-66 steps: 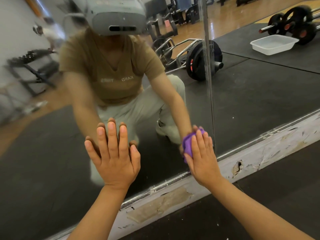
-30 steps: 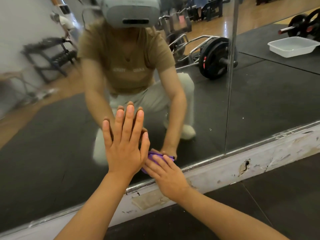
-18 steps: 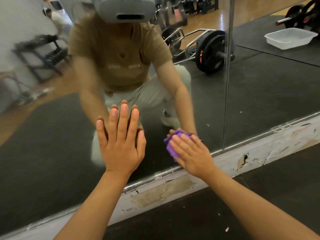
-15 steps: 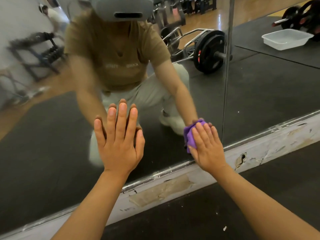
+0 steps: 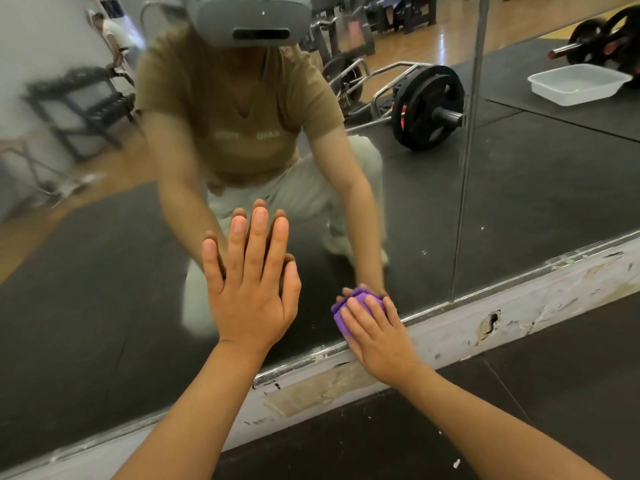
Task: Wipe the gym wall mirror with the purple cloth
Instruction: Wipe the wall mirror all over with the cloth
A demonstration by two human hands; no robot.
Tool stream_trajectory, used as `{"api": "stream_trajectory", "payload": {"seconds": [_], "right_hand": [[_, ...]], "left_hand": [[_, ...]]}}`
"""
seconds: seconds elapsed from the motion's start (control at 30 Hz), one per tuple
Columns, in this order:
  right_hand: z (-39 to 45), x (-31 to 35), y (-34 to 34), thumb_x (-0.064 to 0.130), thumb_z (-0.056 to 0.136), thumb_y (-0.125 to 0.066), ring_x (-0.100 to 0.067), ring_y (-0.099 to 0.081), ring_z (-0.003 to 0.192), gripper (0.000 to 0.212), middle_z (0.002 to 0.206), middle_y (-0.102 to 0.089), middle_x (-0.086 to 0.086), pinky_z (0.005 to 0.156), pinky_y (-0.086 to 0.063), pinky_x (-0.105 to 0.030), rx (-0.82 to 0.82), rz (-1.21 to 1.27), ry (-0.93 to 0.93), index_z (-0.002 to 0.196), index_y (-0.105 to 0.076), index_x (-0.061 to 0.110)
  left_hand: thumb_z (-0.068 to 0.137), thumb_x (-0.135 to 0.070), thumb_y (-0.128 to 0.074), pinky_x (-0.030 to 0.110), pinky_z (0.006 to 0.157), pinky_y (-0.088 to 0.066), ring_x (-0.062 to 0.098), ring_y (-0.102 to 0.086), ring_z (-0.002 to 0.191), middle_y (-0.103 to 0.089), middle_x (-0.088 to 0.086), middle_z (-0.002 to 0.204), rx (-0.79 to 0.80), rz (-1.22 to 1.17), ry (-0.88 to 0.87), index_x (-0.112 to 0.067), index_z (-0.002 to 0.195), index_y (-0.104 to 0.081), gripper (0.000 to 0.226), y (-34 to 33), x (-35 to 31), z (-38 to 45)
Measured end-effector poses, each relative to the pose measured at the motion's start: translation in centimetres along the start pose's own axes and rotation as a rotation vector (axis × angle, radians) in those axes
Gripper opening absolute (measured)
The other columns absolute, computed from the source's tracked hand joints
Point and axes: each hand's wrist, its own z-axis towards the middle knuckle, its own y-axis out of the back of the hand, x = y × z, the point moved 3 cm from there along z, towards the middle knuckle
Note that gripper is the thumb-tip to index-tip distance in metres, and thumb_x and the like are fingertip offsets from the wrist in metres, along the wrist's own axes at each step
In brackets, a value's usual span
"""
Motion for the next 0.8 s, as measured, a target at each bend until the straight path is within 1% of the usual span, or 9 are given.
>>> {"api": "stream_trajectory", "payload": {"seconds": [0.03, 0.1, 0.13, 0.2, 0.3, 0.43, 0.53, 0.67, 0.8], "right_hand": [[-0.3, 0.2, -0.2, 0.035, 0.094, -0.043, -0.027, 0.003, 0.156, 0.073, 0.164, -0.008, -0.009, 0.126, 0.005, -0.045, 0.021, -0.038, 0.031, 0.158, -0.019, 0.012], [-0.3, 0.3, -0.3, 0.035, 0.097, -0.039, -0.028, 0.008, 0.155, 0.077, 0.168, 0.001, -0.009, 0.126, 0.006, -0.045, 0.03, -0.058, 0.047, 0.161, -0.003, 0.011], [-0.4, 0.3, -0.2, 0.034, 0.101, -0.034, -0.028, 0.009, 0.155, 0.074, 0.169, 0.005, -0.008, 0.126, 0.006, -0.046, 0.027, -0.05, 0.055, 0.161, 0.002, 0.011], [-0.7, 0.0, -0.1, 0.031, 0.108, -0.022, -0.027, 0.009, 0.155, 0.063, 0.169, 0.012, -0.008, 0.126, 0.007, -0.045, 0.044, -0.032, 0.085, 0.161, 0.005, 0.011], [-0.7, -1.2, 0.0, 0.028, 0.111, -0.009, -0.024, 0.008, 0.156, 0.054, 0.169, 0.012, -0.006, 0.126, 0.006, -0.041, 0.083, -0.026, 0.166, 0.161, 0.005, 0.013], [-1.1, -4.7, 1.0, 0.026, 0.112, -0.016, -0.022, 0.004, 0.156, 0.054, 0.17, 0.007, -0.006, 0.127, 0.002, -0.039, 0.057, -0.05, 0.272, 0.162, 0.0, 0.013], [-1.6, -6.8, 1.6, 0.029, 0.112, -0.018, -0.023, 0.001, 0.156, 0.055, 0.17, 0.004, -0.005, 0.127, -0.001, -0.04, 0.041, -0.062, 0.225, 0.162, -0.003, 0.014], [0.1, -8.5, 2.9, 0.033, 0.111, -0.027, -0.022, -0.004, 0.156, 0.058, 0.17, -0.001, -0.005, 0.127, -0.004, -0.041, -0.057, -0.031, 0.08, 0.162, -0.008, 0.014], [2.9, -9.7, 4.5, 0.033, 0.11, -0.028, -0.022, -0.006, 0.156, 0.058, 0.17, -0.003, -0.004, 0.127, -0.005, -0.04, -0.118, -0.009, 0.05, 0.162, -0.01, 0.013]], "left_hand": [[0.104, -0.03, -0.037, 0.044, 0.126, 0.004, 0.019, 0.006, 0.156, 0.009, -0.001, 0.169, 0.001, -0.002, -0.006, -0.018, 0.161, -0.009, 0.065, 0.0, 0.0, 0.0], [0.104, -0.031, -0.035, 0.045, 0.126, 0.003, 0.019, 0.006, 0.156, 0.009, -0.001, 0.169, 0.006, 0.002, -0.004, -0.019, 0.162, -0.008, 0.065, 0.0, -0.1, 0.1], [0.104, -0.031, -0.035, 0.045, 0.126, 0.003, 0.019, 0.006, 0.156, 0.009, -0.001, 0.169, 0.009, 0.002, 0.001, -0.019, 0.162, -0.008, 0.064, 0.0, -0.1, 0.1], [0.104, -0.031, -0.034, 0.044, 0.126, 0.004, 0.019, 0.006, 0.156, 0.01, -0.001, 0.169, 0.006, 0.006, 0.006, -0.019, 0.162, -0.007, 0.065, 0.0, -0.1, 0.0], [0.103, -0.031, -0.036, 0.044, 0.126, 0.004, 0.019, 0.006, 0.156, 0.009, -0.001, 0.169, 0.003, 0.004, -0.007, -0.018, 0.162, -0.008, 0.066, 0.1, -0.1, 0.1], [0.103, -0.031, -0.035, 0.045, 0.126, 0.003, 0.02, 0.004, 0.156, 0.006, 0.001, 0.169, -0.015, 0.023, -0.011, -0.018, 0.162, -0.01, 0.066, -0.2, 0.0, -0.1], [0.103, -0.031, -0.034, 0.045, 0.126, 0.002, 0.021, 0.002, 0.156, 0.004, 0.001, 0.17, -0.032, 0.027, -0.018, -0.017, 0.162, -0.011, 0.065, -0.3, -0.1, -0.2], [0.103, -0.032, -0.034, 0.046, 0.126, 0.002, 0.021, 0.001, 0.156, 0.003, 0.001, 0.17, -0.028, 0.023, -0.02, -0.018, 0.162, -0.012, 0.064, -0.4, -0.1, -0.2], [0.104, -0.033, -0.033, 0.046, 0.126, 0.002, 0.022, 0.002, 0.156, 0.003, 0.002, 0.17, 0.003, 0.029, -0.014, -0.017, 0.162, -0.012, 0.063, -0.2, -0.1, -0.1]]}}
